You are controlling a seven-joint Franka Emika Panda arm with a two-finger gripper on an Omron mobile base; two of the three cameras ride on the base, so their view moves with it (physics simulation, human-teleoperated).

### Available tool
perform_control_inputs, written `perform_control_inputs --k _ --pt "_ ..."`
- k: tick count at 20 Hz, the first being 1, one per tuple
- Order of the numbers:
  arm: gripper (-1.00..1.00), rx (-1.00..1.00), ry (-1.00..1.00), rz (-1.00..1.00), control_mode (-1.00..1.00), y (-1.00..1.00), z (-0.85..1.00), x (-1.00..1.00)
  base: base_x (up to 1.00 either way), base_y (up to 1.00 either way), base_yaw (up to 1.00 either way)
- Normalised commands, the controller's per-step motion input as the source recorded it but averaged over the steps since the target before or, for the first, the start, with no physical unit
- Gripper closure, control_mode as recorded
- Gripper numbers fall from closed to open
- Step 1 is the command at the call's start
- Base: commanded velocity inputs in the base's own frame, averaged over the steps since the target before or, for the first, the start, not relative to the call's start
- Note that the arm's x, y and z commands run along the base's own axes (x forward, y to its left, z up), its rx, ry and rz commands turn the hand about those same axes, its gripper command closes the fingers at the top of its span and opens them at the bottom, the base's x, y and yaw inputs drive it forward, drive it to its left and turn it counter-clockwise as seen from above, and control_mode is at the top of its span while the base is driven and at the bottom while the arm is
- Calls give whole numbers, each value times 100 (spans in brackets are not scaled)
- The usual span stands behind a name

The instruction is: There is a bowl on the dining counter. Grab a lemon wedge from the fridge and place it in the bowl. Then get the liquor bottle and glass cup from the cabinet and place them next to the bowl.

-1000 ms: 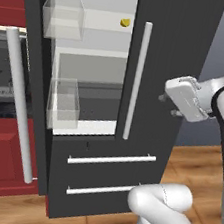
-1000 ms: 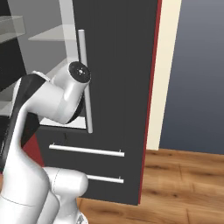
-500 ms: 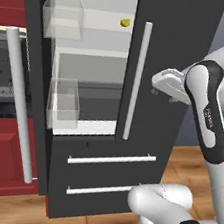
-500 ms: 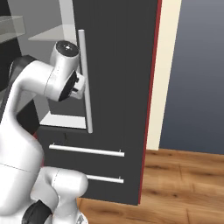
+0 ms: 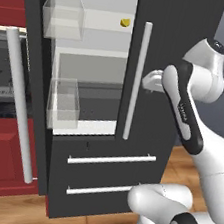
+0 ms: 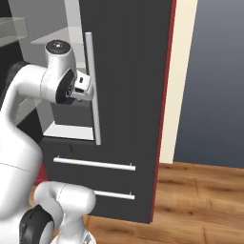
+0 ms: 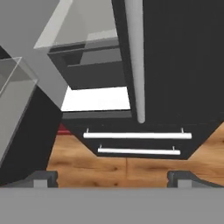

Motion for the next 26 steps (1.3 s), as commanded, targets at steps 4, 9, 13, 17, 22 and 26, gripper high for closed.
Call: perform_control_inputs --k 4,9,13,17,22,26 --pt "-100 -8 -11 -2 -100 0 -15 38 0 0 0" --pt "-100 -4 -12 -3 -100 0 -9 47 0 0 0" --pt "-100 -2 -8 -4 -100 0 -7 42 0 0 0" --pt "-100 0 -2 -4 -100 0 -1 52 0 0 0" --pt "-100 0 -6 -2 -100 0 -5 49 0 0 0" --pt "-100 0 -6 -2 -100 0 -10 53 0 0 0"
